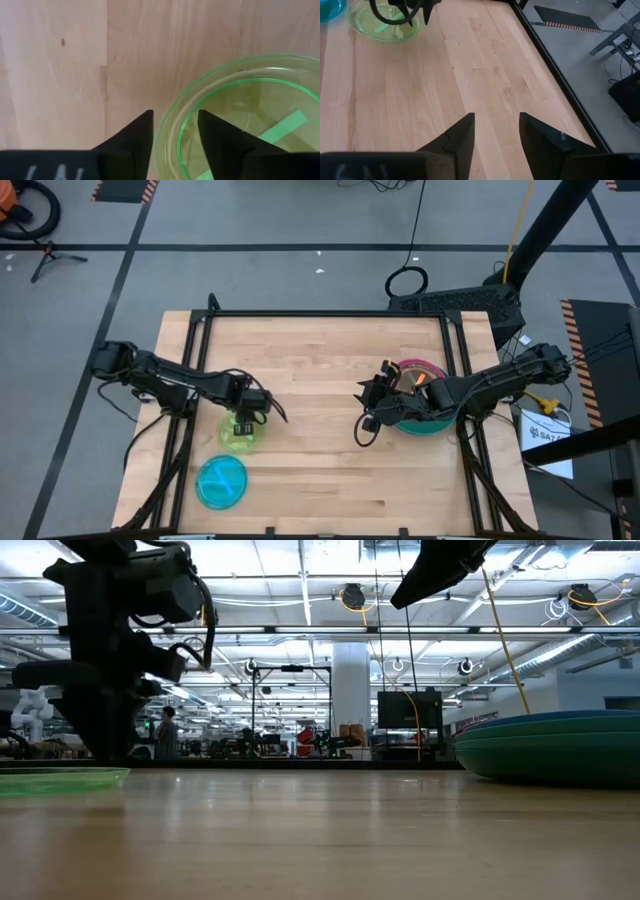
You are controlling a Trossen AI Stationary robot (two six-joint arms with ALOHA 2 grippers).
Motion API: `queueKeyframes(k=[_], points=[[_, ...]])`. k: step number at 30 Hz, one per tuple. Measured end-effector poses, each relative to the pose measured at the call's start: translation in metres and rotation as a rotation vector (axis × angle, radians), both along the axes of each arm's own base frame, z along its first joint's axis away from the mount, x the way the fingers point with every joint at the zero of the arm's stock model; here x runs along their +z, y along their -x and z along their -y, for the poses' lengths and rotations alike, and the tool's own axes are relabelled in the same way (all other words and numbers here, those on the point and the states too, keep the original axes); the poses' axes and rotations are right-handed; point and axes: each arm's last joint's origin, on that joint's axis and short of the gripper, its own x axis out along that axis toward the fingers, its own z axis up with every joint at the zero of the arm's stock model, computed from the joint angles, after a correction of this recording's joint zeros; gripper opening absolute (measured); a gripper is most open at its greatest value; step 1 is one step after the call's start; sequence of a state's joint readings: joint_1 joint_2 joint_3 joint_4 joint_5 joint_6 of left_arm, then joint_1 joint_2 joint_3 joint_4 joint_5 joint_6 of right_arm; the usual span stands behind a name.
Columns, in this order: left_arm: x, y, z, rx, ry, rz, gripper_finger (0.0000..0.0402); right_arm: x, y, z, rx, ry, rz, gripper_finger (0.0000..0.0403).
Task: Stack plastic plates
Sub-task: Stack the light green plate on top of the orange plate
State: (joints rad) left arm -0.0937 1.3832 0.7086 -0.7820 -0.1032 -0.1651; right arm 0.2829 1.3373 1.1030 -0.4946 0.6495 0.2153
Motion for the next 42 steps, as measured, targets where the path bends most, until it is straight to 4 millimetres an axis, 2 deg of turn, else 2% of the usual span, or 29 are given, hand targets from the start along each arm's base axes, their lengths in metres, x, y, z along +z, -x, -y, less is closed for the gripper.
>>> queueKeyframes(k=[3,11,22,35,42], points=[[-0.006,-0.003,0.0,0.005,-0.001,-0.016,0.0176,0.0,0.0,0.0,0.0,0.0,-0.001,0.0148],[-0.02,-0.009,0.001,-0.053,-0.011,-0.074,0.0179,0.0,0.0,0.0,-0.003,-0.004,0.0,0.0148],[-0.02,-0.011,0.001,-0.067,-0.01,-0.054,0.0179,0.0,0.0,0.0,-0.002,-0.003,-0.001,0.0148],[-0.017,-0.033,0.001,0.048,-0.012,0.188,0.0179,0.0,0.0,0.0,-0.002,-0.002,-0.001,0.0148],[-0.018,-0.028,-0.003,0.006,-0.021,0.127,0.0179,0.0,0.0,0.0,-0.003,-0.003,-0.001,0.0148]])
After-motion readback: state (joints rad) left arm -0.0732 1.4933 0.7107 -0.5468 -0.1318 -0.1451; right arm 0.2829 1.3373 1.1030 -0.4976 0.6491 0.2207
